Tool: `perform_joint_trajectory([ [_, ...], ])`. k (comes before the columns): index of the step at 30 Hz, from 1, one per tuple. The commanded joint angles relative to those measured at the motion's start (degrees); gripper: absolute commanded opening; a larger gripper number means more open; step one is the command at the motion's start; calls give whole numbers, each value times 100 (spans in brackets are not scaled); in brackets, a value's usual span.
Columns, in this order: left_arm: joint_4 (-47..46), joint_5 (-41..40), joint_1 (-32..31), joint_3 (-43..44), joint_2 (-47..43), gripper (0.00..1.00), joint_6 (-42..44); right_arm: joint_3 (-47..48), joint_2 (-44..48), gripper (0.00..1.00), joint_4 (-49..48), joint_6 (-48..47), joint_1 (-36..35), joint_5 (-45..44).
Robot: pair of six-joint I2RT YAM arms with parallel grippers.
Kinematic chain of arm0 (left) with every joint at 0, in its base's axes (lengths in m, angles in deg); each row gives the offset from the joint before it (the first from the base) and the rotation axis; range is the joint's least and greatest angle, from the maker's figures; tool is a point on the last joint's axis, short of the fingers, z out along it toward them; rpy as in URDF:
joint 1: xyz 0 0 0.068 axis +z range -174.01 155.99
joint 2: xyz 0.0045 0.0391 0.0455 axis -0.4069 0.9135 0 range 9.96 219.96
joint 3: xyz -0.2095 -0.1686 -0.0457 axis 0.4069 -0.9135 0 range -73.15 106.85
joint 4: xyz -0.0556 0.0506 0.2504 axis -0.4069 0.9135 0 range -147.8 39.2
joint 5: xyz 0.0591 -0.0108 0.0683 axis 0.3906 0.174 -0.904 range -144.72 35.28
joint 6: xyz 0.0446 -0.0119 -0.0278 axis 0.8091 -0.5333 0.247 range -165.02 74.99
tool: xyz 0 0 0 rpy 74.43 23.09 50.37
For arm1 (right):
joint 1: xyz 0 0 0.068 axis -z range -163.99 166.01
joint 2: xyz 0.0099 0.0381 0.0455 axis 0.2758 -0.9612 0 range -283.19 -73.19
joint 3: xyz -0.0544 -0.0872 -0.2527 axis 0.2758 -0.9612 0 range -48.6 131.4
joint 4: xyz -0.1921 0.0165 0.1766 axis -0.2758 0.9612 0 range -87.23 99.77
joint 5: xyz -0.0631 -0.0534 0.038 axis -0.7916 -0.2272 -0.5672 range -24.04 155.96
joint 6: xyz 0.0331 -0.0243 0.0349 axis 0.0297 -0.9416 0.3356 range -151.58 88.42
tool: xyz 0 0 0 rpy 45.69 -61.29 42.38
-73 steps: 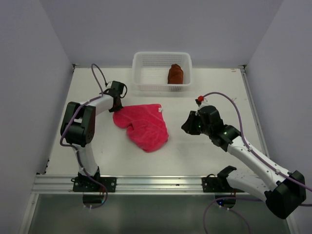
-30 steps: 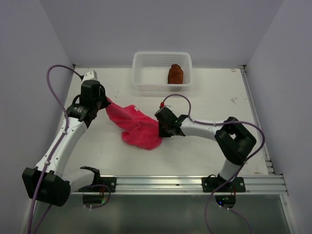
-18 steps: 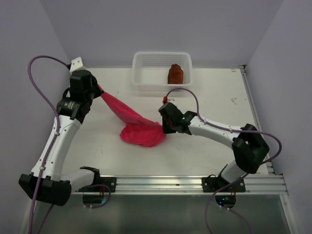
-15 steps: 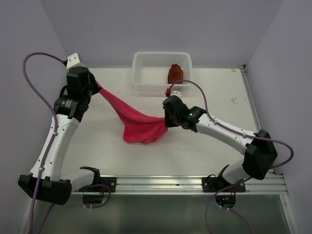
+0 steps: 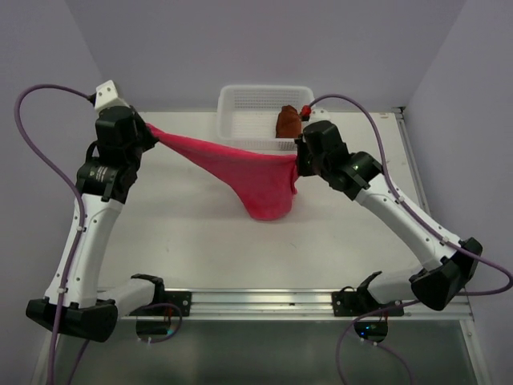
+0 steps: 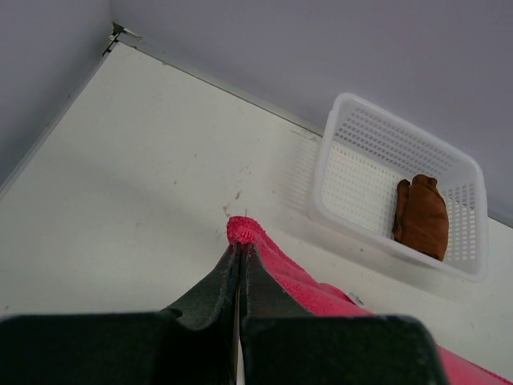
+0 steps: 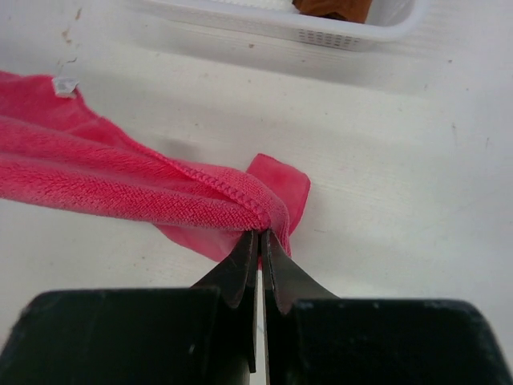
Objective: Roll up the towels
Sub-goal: Flatten the towel
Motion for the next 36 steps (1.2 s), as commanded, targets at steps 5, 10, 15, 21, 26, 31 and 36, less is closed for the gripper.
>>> perform_joint_trajectory([
  [5,-662,651,44,-755,-786,0,161,84,-531,0,-528,-547,396,907],
  [10,-1031,1247,44,-940,-918,0,380,539,-585,0,-477,-425,387,1101],
  [15,-1540,2249,44,-940,-979,0,503,1024,-121,0,67,-504,387,1171],
  [21,-2058,3349,44,-992,-1268,0,346,1332,504,0,850,-583,387,1663],
  [26,-2437,3973,44,-1054,-1498,0,109,1771,953,0,1263,-478,387,1664],
  [31,-2675,4290,44,-1116,-1665,0,-23,2376,743,0,1465,-697,387,1769],
  [36,-2772,4203,35,-1466,-1691,0,-147,2449,-125,0,1466,-944,413,1734],
])
